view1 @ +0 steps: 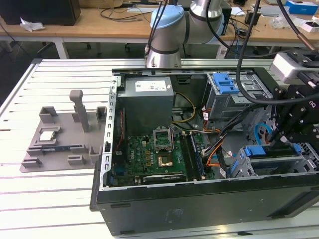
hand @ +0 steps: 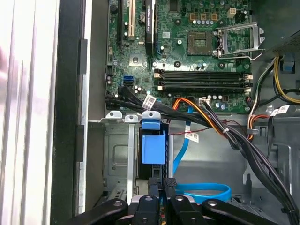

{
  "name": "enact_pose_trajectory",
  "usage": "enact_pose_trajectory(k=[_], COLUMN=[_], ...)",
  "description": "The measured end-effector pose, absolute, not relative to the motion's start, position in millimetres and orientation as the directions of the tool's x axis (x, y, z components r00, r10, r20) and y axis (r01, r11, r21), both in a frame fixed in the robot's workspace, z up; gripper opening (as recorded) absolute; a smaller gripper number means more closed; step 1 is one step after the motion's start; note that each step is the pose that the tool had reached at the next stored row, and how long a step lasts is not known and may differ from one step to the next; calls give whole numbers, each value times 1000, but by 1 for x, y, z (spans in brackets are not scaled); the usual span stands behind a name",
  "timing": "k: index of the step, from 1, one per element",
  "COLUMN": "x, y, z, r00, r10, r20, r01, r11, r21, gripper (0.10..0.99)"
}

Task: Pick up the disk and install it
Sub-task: 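Insert the second disk wire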

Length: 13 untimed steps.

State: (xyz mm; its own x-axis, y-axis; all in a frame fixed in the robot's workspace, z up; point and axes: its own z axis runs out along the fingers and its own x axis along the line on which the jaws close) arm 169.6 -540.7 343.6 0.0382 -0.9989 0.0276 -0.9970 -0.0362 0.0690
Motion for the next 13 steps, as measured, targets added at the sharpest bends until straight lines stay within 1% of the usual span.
enact_pose_trajectory(k=[11, 12, 13], x=[173, 173, 173], y=[-541, -541, -541], z=[342, 342, 342], r00=[38, 38, 38], r10=[-999, -999, -999], r20=[28, 28, 28], r01=[-997, -997, -997], r11=[-36, -36, -36], r21=[69, 69, 69], gripper=[161, 173, 235])
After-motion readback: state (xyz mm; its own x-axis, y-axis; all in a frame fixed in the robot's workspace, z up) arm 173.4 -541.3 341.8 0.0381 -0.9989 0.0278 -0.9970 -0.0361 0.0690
